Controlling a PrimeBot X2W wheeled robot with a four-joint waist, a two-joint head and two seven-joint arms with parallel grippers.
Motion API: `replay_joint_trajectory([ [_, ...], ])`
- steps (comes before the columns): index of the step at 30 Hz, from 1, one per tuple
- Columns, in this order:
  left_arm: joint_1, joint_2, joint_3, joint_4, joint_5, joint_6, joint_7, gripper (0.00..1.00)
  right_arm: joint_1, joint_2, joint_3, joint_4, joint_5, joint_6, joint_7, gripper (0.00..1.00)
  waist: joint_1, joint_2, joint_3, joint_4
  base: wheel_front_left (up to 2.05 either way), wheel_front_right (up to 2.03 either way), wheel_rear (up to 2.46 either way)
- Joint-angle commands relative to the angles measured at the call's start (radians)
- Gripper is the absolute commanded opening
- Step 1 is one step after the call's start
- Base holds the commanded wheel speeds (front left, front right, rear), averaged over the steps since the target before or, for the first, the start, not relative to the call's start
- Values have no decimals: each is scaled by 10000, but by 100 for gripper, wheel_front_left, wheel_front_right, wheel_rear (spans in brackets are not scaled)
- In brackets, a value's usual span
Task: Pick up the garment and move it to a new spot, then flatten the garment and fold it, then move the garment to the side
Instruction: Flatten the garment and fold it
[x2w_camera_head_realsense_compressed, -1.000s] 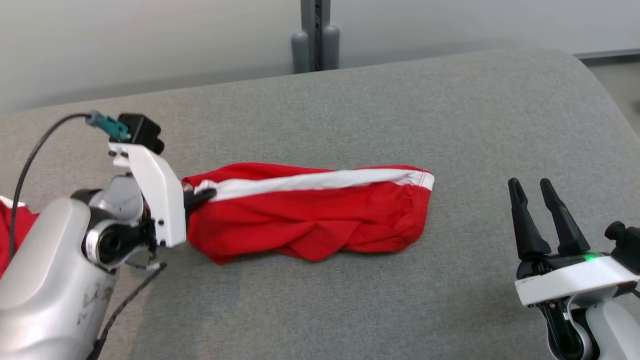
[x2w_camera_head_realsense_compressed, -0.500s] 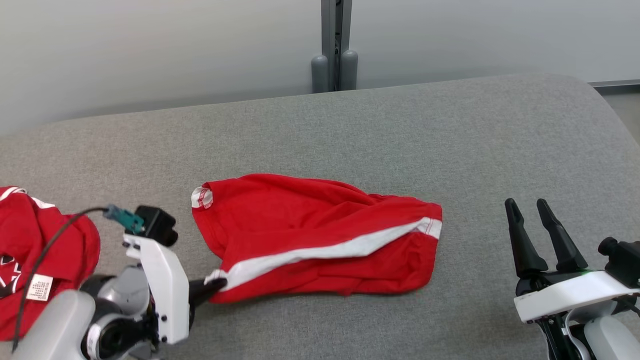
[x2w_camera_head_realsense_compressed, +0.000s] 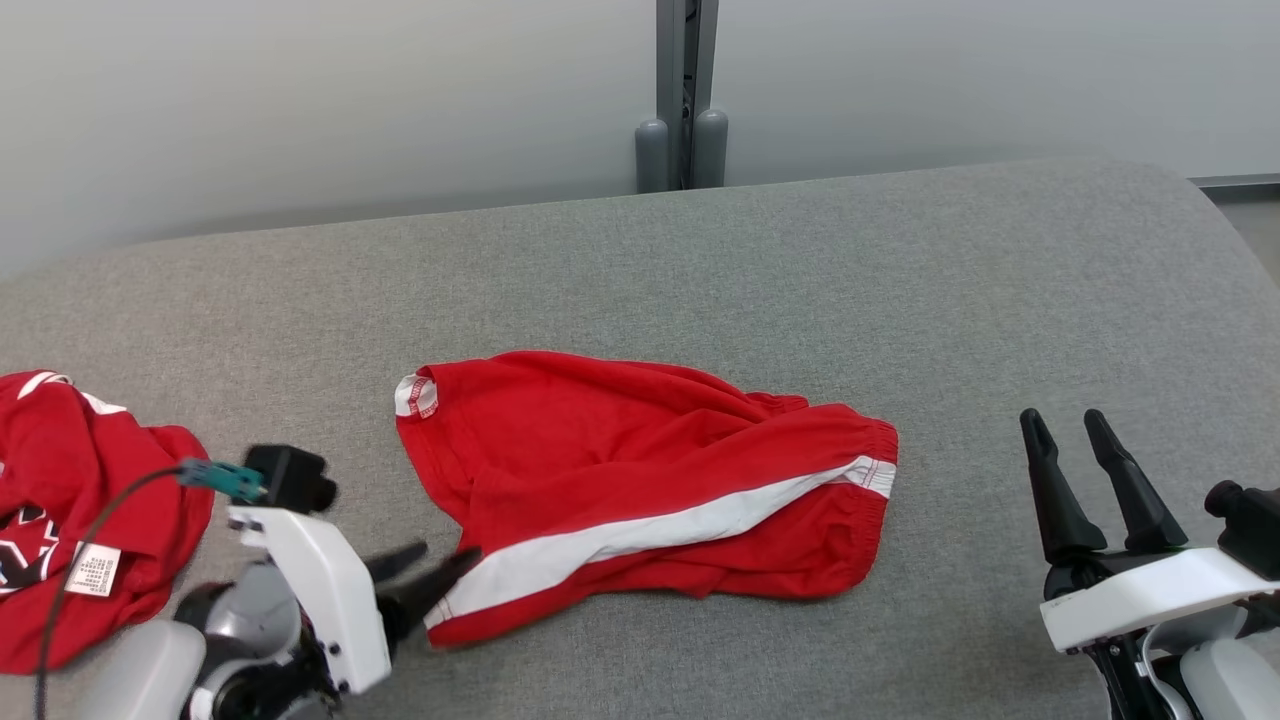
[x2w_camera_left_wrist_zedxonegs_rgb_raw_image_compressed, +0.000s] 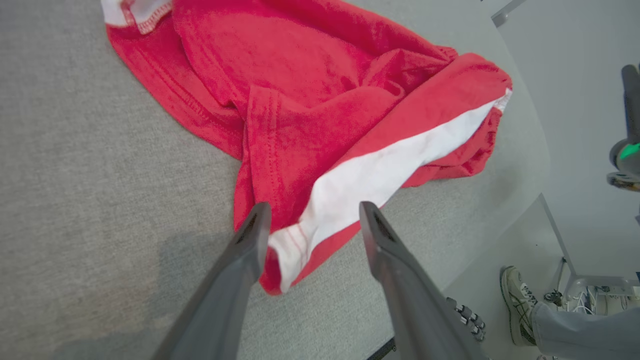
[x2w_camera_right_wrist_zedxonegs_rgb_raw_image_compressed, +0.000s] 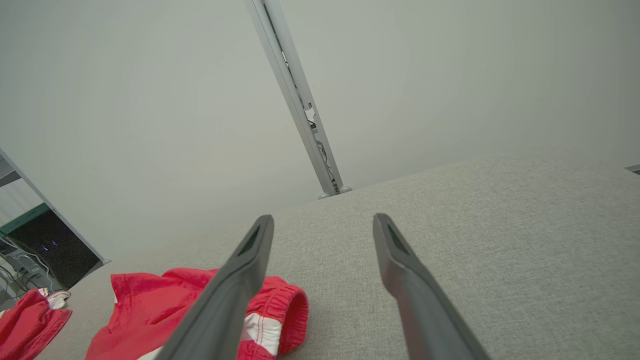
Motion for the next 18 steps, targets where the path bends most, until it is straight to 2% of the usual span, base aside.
replay_joint_trajectory([
  [1,-233,-8,201,29,72,-55,-306,100,79,-48,9,9,-15,1,1,100,0,0,-6,2,0,0,0],
  [7,-495,39,942,-255,443,-7,-1871,100,86,-38,42,-171,-101,1,1,100,0,0,-29,-20,0,0,0],
  [14,-87,-257,1790,-915,1841,426,-5085,100,207,117,-337,-737,-398,1,1,100,0,0,-12,-14,0,0,0],
  [18,341,-727,2030,-1083,2433,752,-6732,100,389,253,-575,-1064,-637,1,1,100,0,0,-37,99,0,0,0],
])
